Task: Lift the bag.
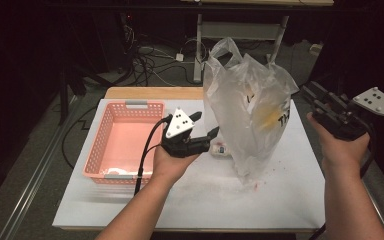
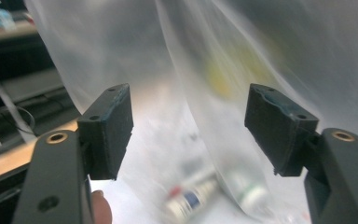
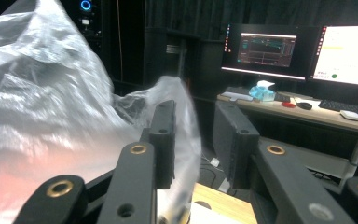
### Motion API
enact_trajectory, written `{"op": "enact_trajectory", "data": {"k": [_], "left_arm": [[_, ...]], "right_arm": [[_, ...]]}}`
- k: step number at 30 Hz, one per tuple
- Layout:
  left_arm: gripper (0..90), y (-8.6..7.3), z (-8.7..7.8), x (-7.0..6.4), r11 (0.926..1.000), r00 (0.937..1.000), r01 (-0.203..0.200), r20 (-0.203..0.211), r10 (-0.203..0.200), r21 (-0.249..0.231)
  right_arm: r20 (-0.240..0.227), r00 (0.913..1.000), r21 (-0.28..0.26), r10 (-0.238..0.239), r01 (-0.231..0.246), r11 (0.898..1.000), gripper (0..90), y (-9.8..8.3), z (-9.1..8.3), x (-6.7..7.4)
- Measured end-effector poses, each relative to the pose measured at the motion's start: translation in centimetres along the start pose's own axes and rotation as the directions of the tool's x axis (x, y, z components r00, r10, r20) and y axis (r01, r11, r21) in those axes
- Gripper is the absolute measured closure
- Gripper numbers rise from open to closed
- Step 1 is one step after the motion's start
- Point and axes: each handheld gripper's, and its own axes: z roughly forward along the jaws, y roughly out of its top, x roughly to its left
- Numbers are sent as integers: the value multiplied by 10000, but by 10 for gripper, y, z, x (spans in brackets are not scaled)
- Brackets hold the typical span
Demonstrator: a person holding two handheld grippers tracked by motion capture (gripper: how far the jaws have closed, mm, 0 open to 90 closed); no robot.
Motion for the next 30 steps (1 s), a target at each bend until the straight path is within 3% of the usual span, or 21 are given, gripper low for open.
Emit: {"op": "enact_trajectory", "data": {"k": [5,8,12,14,18,23,30], "left_arm": [[226,-24,7,-7,9988,9988,360,326,-371,334],[169,-37,8,-10,9971,9974,559,417,-581,519],[133,-55,10,-15,9954,9969,526,538,-570,798],[74,-63,13,-17,9924,9965,512,604,-583,1120],[0,-77,17,-24,9887,9960,362,762,-477,1458],[0,-89,21,-28,9851,9957,273,824,-418,1697],[0,-102,20,-28,9881,9948,459,836,-586,1466]], "right_arm": [[-193,9998,153,13,-10,9999,607,-4,-11,0],[-421,9991,623,-63,89,9980,528,-21,-13,6],[-633,9980,1195,9,67,9928,412,-50,-12,15],[-773,9969,1320,127,-24,9912,359,-64,-11,17],[-853,9945,1907,605,-433,9807,258,-95,-12,22],[-928,9921,2643,850,-578,9627,164,-131,-14,27],[-937,9905,3295,1003,-643,9420,17,-167,-21,36]]}}
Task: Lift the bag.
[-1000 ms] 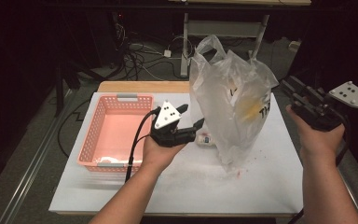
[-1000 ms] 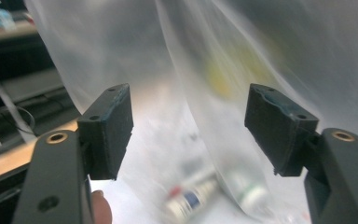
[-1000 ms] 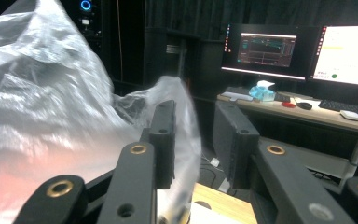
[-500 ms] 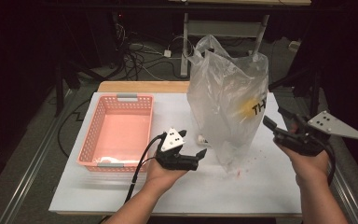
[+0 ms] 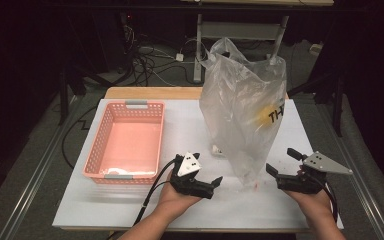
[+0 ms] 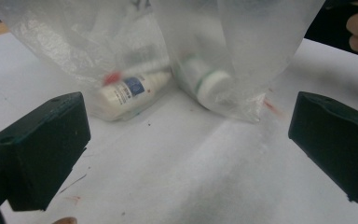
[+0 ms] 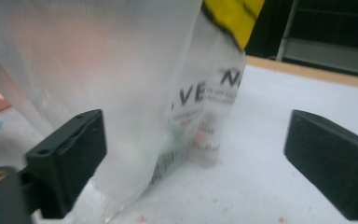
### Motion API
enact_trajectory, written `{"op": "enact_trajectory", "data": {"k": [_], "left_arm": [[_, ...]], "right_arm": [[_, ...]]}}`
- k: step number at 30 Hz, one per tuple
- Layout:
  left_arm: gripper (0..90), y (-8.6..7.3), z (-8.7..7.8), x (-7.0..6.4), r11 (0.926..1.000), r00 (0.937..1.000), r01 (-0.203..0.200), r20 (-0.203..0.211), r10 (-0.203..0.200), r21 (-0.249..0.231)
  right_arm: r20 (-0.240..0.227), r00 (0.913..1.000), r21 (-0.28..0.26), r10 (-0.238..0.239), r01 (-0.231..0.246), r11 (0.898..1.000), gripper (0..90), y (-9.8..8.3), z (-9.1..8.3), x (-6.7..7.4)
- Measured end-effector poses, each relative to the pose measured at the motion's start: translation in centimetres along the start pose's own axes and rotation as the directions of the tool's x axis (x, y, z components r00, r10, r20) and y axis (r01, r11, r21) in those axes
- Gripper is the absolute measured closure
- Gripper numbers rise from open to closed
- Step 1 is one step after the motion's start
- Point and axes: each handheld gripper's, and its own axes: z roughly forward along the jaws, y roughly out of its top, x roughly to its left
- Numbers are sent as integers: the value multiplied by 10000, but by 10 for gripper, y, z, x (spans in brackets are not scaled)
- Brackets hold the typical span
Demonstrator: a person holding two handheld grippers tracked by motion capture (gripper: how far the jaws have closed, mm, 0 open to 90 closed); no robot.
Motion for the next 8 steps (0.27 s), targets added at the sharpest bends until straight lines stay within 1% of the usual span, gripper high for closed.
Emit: {"op": "enact_trajectory", "data": {"k": [1,3,5,8], "left_arm": [[0,-2,0,1,9999,10000,89,-4,-89,-60],[0,-6,0,2,9998,9998,192,-2,-192,-34],[0,-9,1,2,9999,9999,115,-72,-114,69],[0,-12,2,4,9997,9996,189,-191,-186,141]], "right_arm": [[31,10000,22,-33,33,10000,2,-3,0,0],[107,9999,36,65,-66,10000,1,-10,0,1],[52,9999,113,165,-165,9998,1,-14,1,2],[98,9998,144,158,-160,9998,0,-18,2,3]]}}
